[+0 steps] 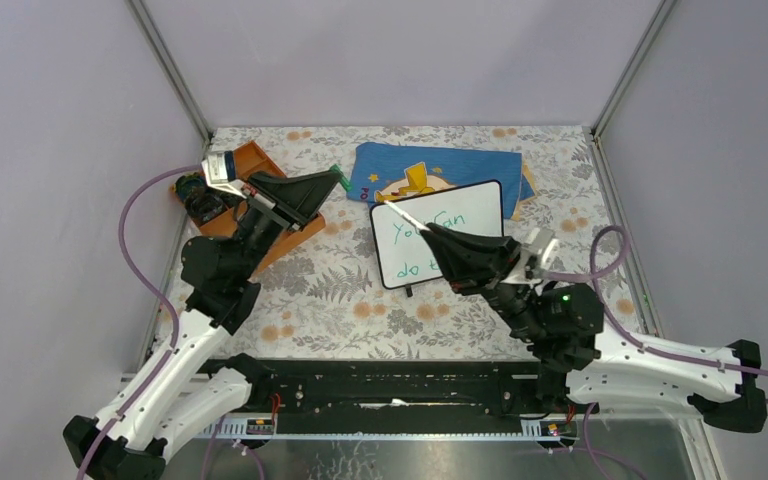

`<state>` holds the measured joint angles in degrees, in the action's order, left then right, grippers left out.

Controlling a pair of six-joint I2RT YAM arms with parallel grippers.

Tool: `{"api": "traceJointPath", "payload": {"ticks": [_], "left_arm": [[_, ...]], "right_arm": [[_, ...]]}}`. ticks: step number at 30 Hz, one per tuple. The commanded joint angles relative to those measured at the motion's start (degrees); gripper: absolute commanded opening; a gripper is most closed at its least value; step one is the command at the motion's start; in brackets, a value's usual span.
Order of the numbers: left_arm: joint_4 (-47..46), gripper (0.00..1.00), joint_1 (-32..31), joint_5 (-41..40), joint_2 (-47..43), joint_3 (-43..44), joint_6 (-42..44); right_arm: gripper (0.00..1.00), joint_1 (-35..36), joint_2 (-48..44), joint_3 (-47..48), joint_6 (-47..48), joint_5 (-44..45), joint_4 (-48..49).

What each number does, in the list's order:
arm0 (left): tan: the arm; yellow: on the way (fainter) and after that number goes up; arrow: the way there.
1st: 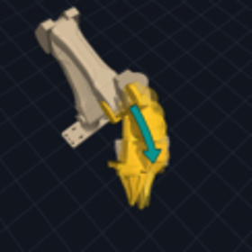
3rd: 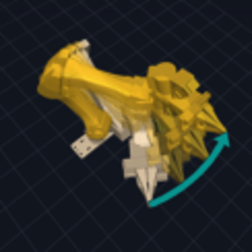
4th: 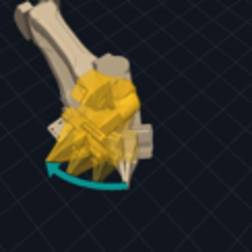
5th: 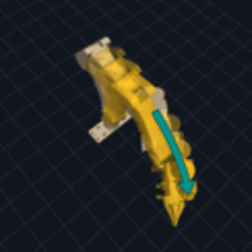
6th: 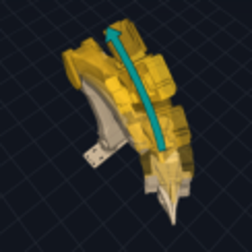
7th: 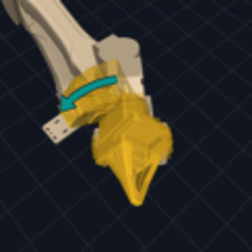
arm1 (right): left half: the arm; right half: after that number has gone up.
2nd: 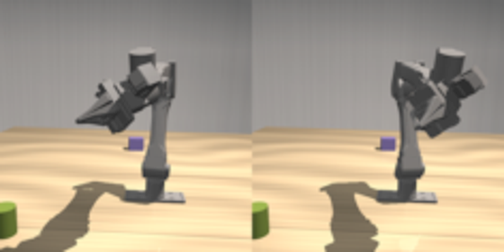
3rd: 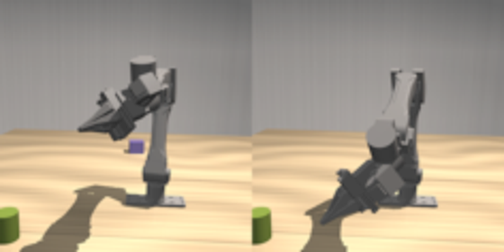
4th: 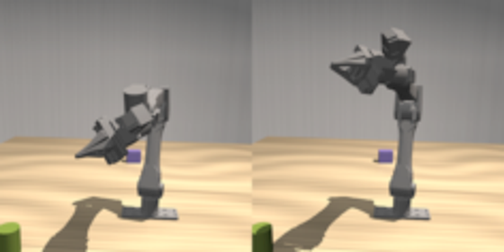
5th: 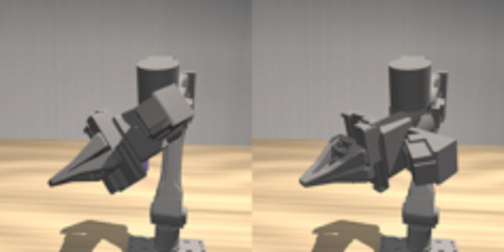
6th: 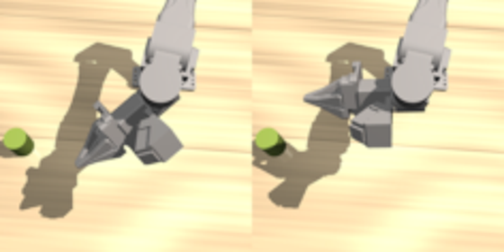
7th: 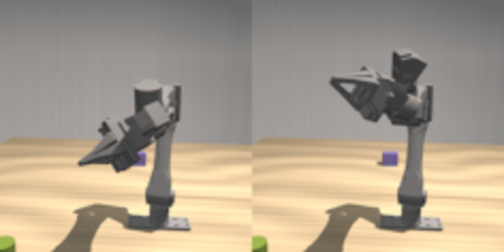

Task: Write a sentence on the whiteboard
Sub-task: Close the whiteboard marker at the center of the board.

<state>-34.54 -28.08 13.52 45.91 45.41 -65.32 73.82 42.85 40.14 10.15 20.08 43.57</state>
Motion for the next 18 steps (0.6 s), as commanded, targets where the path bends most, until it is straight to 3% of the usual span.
{"api": "traceJointPath", "payload": {"ticks": [1,6,13,18], "left_arm": [[-8.91,0.00,0.31,-2.04,-1.69,-2.50,-5.60],[-9.48,0.00,0.33,-4.47,-2.49,-3.43,-8.55],[-6.34,0.00,0.30,-8.80,-4.88,-3.79,-9.56],[-5.75,0.00,0.30,-9.52,-5.67,-3.53,-10.67]], "right_arm": [[0.00,0.27,3.38,2.87,-0.74,-2.82,6.73],[0.00,1.41,7.77,2.32,3.09,-1.30,15.71],[0.00,11.87,16.12,4.34,23.36,4.31,29.72],[0.00,13.01,17.97,4.51,24.65,6.06,31.90]]}}
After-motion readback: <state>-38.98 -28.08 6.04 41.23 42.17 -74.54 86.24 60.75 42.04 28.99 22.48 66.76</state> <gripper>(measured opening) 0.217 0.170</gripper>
